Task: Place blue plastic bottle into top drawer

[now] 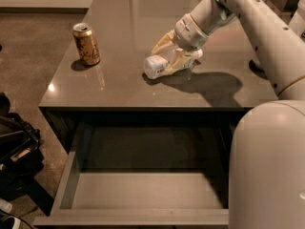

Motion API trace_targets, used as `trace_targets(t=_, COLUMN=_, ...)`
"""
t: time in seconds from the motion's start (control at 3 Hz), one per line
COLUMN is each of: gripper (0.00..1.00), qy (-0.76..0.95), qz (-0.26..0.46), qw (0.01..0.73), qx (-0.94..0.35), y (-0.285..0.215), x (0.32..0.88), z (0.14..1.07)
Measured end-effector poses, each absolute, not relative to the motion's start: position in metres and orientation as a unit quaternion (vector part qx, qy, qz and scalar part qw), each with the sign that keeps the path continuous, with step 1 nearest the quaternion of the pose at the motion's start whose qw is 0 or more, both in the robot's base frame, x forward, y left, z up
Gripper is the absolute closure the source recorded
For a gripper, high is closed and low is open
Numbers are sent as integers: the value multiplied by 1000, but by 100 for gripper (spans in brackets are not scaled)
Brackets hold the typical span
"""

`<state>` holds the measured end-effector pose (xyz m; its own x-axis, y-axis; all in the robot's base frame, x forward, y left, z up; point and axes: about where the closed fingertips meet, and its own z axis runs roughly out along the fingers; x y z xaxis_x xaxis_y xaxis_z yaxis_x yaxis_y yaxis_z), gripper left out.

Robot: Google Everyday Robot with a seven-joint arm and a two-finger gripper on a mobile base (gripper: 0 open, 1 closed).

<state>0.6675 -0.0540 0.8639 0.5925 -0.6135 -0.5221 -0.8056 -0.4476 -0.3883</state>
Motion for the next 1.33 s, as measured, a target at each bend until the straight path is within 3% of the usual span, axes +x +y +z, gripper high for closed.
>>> trace_targets(t=0.33, gripper=100, qy=424, qz=155, qw=310, qx=-837, y=-54, x=668, z=864)
trace_targets(t=0.67, gripper=100, qy=432, qz=169, qw=317, qx=-827, y=-54, x=656, z=862)
trace_targets(t=1.33, gripper=100, qy=498, qz=119, qw=419, qx=-750, y=-59, x=570, z=963)
